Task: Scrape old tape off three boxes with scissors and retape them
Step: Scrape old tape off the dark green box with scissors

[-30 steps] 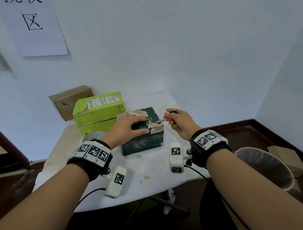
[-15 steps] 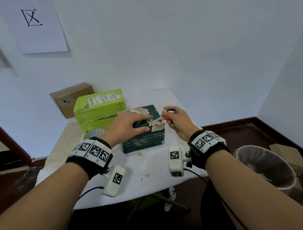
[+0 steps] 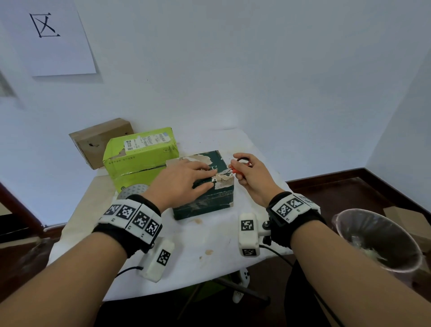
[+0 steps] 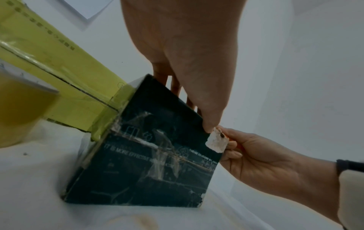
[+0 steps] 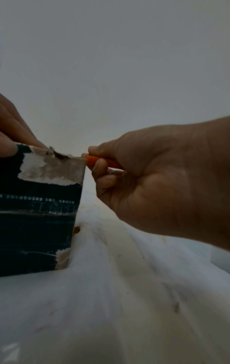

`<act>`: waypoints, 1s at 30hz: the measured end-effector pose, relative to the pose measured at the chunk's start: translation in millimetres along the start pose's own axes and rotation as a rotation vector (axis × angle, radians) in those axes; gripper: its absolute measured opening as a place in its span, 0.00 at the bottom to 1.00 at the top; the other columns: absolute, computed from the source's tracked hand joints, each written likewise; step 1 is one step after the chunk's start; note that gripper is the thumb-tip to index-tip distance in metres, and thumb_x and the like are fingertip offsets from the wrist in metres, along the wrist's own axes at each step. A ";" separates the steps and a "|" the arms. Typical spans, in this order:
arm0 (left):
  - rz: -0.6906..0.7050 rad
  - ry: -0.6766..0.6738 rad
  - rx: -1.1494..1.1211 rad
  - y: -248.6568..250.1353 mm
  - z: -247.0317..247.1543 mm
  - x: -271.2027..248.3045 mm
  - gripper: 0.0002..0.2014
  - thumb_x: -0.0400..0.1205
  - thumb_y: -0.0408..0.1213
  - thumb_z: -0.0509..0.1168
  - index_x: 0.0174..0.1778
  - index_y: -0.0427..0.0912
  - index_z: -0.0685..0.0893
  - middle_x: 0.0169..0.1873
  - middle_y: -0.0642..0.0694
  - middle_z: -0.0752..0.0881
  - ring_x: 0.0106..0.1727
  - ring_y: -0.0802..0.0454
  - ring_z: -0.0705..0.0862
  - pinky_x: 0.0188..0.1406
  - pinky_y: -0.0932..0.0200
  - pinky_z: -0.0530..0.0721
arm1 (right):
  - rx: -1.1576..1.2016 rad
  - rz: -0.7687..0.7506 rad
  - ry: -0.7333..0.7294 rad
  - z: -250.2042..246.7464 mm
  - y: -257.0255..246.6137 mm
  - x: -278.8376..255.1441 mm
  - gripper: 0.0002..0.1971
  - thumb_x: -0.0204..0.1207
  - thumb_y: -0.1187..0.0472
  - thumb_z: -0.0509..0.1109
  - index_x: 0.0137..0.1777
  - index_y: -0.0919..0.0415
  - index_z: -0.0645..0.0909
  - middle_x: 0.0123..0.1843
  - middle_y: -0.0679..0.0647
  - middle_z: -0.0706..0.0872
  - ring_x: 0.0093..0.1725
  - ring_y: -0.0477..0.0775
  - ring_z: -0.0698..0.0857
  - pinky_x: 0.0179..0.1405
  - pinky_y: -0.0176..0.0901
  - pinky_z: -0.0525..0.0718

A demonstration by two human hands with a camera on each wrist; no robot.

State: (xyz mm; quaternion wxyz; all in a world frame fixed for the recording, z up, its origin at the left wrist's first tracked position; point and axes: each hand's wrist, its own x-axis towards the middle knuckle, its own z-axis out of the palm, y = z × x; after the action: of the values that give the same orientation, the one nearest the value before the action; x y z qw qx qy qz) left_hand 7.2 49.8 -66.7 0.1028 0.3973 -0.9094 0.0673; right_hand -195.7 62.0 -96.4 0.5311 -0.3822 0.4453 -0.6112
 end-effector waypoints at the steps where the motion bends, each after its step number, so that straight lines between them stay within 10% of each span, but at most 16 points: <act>1: 0.000 -0.021 0.013 -0.1 -0.6 1.2 0.21 0.86 0.56 0.54 0.73 0.59 0.77 0.69 0.57 0.79 0.65 0.51 0.77 0.65 0.59 0.69 | -0.006 -0.004 0.002 0.2 -0.1 -0.2 0.06 0.80 0.67 0.68 0.55 0.59 0.78 0.39 0.56 0.84 0.24 0.42 0.73 0.20 0.28 0.72; 9: 0.014 -0.032 -0.008 2.5 -5.1 -0.9 0.22 0.85 0.56 0.55 0.77 0.61 0.71 0.63 0.54 0.85 0.54 0.49 0.83 0.54 0.57 0.72 | -0.059 -0.022 0.024 2.3 -1.4 -1.9 0.07 0.80 0.66 0.68 0.56 0.60 0.77 0.39 0.56 0.83 0.24 0.42 0.73 0.21 0.27 0.72; 21: 0.003 -0.095 -0.002 0.7 -8.4 2.2 0.21 0.86 0.56 0.54 0.76 0.65 0.71 0.70 0.57 0.78 0.64 0.51 0.76 0.64 0.58 0.70 | -0.224 -0.114 0.040 4.0 -13.4 -6.5 0.09 0.78 0.66 0.70 0.57 0.60 0.78 0.39 0.56 0.84 0.29 0.46 0.75 0.29 0.31 0.76; 30: -0.132 -0.081 -0.087 0.4 -9.6 0.7 0.25 0.83 0.60 0.58 0.77 0.67 0.67 0.46 0.54 0.83 0.51 0.55 0.74 0.51 0.55 0.78 | -0.117 0.102 0.451 -40.8 -7.7 13.4 0.09 0.82 0.72 0.58 0.58 0.61 0.71 0.40 0.58 0.82 0.26 0.45 0.80 0.19 0.28 0.74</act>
State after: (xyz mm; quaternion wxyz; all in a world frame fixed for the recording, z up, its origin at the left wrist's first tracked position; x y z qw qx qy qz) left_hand 7.7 51.5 -57.2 0.0871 0.4540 -0.8867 0.0048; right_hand -238.3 54.8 -101.9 0.4252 -0.2433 0.6061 -0.6267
